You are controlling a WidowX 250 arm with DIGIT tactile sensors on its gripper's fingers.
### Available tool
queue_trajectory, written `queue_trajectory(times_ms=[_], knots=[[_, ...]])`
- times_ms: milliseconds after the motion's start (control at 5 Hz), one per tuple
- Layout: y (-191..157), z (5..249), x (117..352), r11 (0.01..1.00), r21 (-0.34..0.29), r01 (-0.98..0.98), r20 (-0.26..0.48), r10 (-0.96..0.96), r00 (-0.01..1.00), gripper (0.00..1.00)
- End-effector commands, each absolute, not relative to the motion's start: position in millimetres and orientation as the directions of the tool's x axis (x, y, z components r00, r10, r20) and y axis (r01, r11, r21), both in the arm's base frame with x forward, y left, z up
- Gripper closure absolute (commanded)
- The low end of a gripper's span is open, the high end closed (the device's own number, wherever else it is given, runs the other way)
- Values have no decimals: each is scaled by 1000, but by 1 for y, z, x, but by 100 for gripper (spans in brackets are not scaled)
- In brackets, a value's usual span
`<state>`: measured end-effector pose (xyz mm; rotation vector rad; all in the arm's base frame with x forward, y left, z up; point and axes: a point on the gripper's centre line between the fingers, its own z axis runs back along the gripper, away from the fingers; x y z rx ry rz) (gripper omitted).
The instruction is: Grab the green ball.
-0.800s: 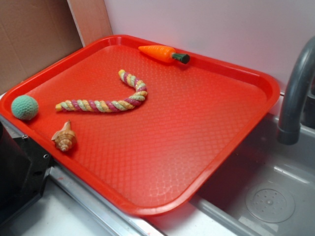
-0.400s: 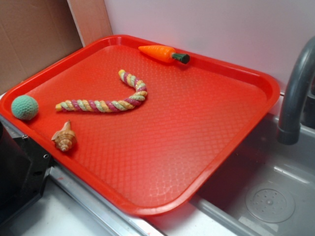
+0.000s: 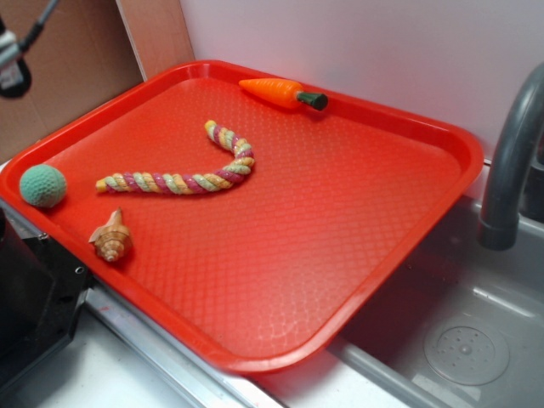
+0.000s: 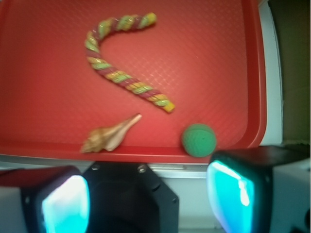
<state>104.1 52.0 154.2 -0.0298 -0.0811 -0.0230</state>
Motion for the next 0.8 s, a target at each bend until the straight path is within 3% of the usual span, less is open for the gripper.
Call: queue_trajectory(times_ms=[0, 200, 600], knots=[[102, 106, 109, 1000, 9, -11, 44, 11, 999, 0], [121, 80, 110, 1000, -3, -23, 25, 24, 999, 0], [110, 28, 113, 996, -47, 70, -8, -70, 998, 0]])
